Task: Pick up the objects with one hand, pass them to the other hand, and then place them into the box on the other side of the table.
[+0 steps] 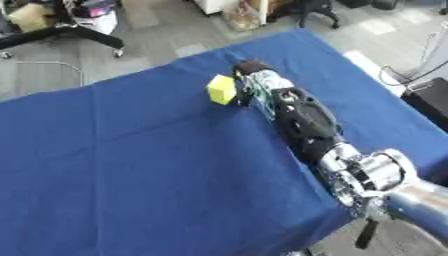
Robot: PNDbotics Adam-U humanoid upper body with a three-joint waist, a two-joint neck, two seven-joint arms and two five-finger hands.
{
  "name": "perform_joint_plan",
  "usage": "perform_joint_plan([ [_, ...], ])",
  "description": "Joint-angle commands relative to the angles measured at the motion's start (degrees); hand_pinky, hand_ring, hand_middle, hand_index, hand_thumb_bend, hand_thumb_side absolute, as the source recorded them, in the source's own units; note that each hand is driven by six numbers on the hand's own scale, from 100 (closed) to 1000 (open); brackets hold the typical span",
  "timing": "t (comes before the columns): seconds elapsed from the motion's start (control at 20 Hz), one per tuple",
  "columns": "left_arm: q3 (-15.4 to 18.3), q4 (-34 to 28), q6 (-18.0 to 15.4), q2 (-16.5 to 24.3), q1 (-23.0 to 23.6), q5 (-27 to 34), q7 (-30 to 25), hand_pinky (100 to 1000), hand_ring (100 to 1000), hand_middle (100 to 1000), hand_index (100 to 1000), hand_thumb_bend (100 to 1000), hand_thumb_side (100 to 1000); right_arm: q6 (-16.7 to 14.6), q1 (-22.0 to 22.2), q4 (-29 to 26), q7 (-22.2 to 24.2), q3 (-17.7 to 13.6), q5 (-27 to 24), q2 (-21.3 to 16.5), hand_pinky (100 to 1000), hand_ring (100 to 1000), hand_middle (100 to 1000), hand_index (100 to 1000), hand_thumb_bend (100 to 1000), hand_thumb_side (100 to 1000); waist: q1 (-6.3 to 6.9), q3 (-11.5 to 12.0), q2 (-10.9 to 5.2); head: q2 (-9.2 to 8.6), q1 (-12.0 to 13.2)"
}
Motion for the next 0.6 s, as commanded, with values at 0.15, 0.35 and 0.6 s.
perform_joint_plan([
  [0.15, 0.4, -0.9, -0.1, 1.0, -0.4, 0.1, 0.0, 853, 622, 602, 772, 571, 544, -0.3, -0.9, -1.7, -5.6, -2.0, 2.7, -0.2, 784, 704, 588, 651, 188, 100, 0.58, -0.1, 0.07, -0.14, 0.0],
  [0.35, 0.5, -0.9, -0.1, 1.0, -0.4, 0.1, 0.1, 853, 622, 603, 771, 574, 541, -0.6, -1.1, 0.6, -9.6, -2.1, 2.0, 0.0, 787, 725, 682, 794, 183, 100, 0.48, 0.0, 0.01, -0.14, -0.1],
  [0.6, 0.5, -0.8, -0.1, 1.0, -0.3, -0.1, 0.0, 853, 622, 603, 771, 572, 541, 1.2, -2.3, 0.6, -14.3, -2.4, -1.7, -0.9, 794, 748, 751, 865, 167, 100, 0.31, 0.0, -0.12, -0.14, -0.3],
])
